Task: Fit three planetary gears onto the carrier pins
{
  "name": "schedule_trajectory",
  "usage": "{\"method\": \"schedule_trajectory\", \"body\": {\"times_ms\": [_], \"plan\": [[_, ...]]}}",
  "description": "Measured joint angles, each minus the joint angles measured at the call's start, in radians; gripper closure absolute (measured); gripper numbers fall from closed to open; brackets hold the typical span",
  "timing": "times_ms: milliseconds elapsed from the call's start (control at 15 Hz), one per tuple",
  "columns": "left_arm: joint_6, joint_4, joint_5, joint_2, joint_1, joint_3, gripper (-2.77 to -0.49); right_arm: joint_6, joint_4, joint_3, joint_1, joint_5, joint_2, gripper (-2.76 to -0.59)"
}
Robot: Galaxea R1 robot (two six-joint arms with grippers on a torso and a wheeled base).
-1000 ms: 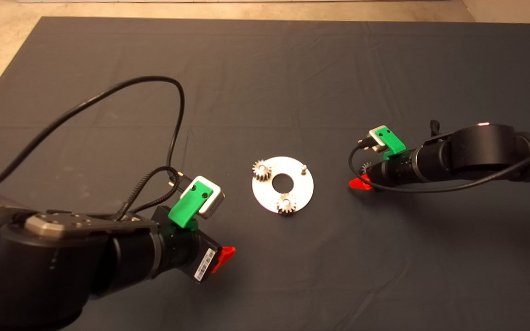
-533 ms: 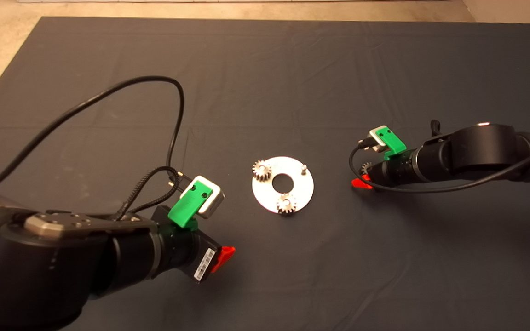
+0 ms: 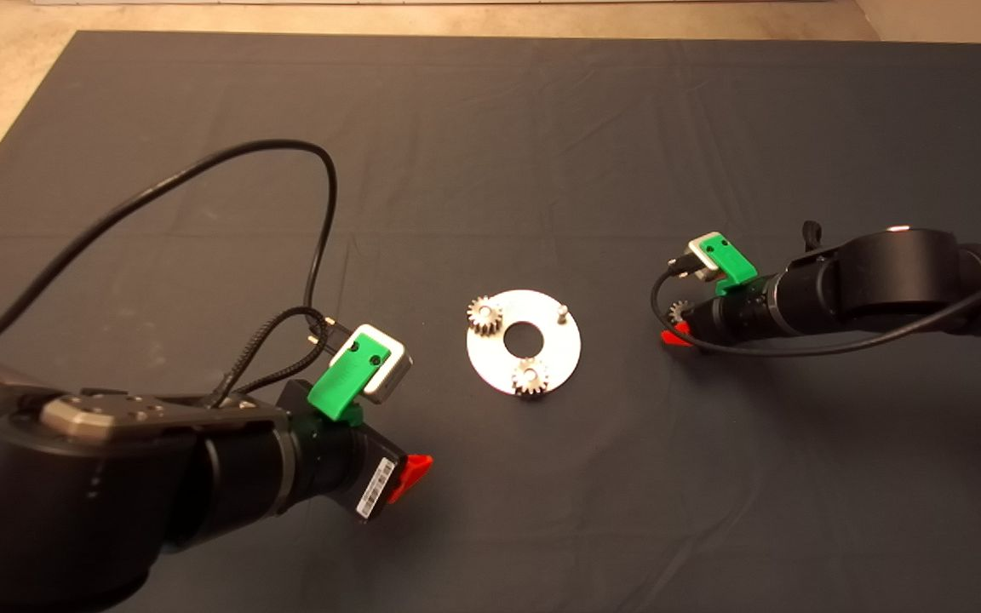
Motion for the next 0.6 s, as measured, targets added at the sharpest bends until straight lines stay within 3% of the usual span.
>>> {"method": "schedule_trajectory", "body": {"times_ms": [600], "plan": [[0.000,0.003,0.000,-0.006,0.000,0.000,-2.22,0.000,0.000,-0.007,0.000,0.000,0.001,-1.41]]}}
